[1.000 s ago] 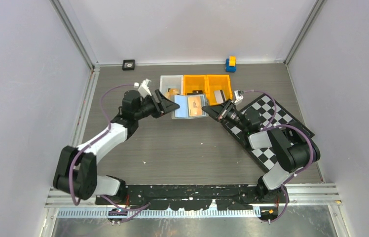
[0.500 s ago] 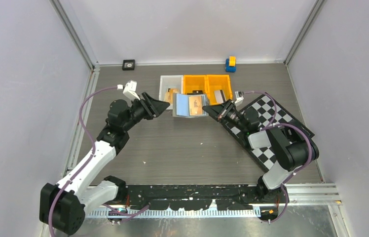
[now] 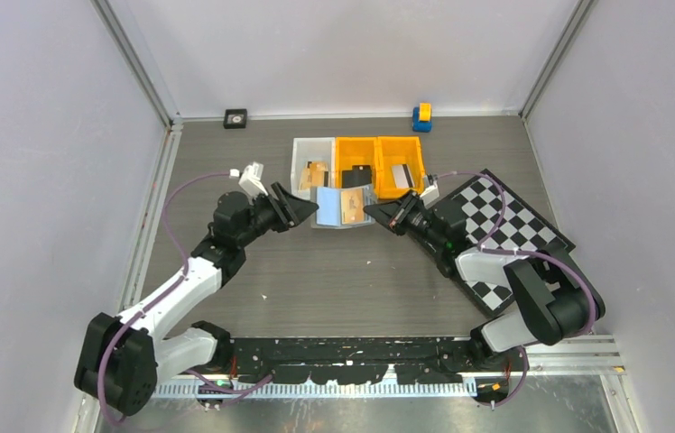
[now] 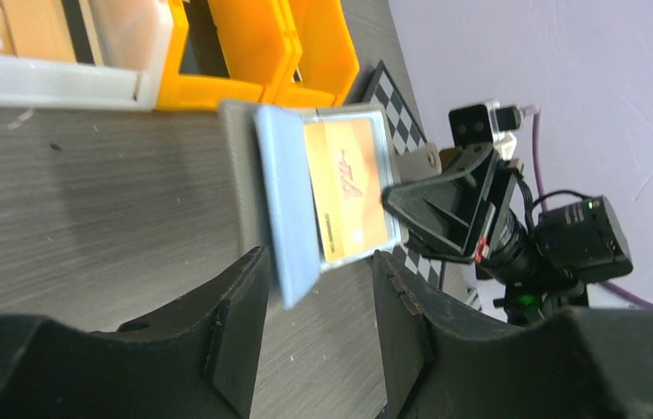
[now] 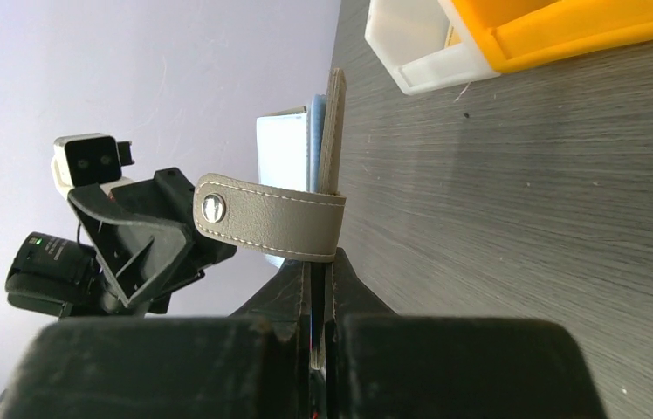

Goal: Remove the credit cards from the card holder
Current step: Remove the credit card from the card holder.

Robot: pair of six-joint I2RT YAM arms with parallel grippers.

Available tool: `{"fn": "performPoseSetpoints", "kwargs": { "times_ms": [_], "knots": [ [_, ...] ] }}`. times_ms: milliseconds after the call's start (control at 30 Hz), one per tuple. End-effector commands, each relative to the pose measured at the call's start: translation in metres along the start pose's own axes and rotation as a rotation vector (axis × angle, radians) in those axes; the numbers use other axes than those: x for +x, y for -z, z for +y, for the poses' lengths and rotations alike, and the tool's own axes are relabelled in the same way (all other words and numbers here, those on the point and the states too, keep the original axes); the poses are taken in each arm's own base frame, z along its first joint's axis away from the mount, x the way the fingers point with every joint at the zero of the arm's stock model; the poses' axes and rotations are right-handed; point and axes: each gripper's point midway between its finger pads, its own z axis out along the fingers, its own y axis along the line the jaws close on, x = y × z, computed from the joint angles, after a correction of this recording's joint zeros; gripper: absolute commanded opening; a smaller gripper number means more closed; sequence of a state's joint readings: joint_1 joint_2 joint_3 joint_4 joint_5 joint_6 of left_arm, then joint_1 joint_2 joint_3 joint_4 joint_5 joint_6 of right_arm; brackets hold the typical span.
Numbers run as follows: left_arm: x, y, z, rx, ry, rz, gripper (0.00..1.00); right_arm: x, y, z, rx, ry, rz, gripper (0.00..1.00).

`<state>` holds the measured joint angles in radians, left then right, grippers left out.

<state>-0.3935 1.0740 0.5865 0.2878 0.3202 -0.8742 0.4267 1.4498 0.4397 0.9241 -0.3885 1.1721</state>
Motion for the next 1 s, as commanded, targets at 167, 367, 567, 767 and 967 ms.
{"fn": "performPoseSetpoints", "kwargs": {
  "times_ms": [167,367,567,767,967],
  "knots": [
    [0.002,-0.008,-0.018,0.066,-0.032,-0.02,0.48,-0.002,-0.011,0.009,-0.065,0.092,0.015,0.0],
    [0.01,-0.017,-0.018,0.106,-0.014,0.001,0.48,-0.001,-0.009,0.008,-0.066,0.128,0.015,0.0],
    [0.021,-0.025,-0.034,0.189,-0.038,0.063,0.36,-0.003,-0.005,0.009,-0.051,0.158,0.002,0.01],
    [0.049,-0.043,-0.031,0.186,-0.079,0.13,0.29,-0.007,0.0,0.014,-0.053,0.179,-0.02,0.0],
    [0.062,-0.053,-0.036,0.205,-0.078,0.19,0.18,-0.007,0.001,0.016,-0.055,0.185,-0.02,0.01]
  ]
}}
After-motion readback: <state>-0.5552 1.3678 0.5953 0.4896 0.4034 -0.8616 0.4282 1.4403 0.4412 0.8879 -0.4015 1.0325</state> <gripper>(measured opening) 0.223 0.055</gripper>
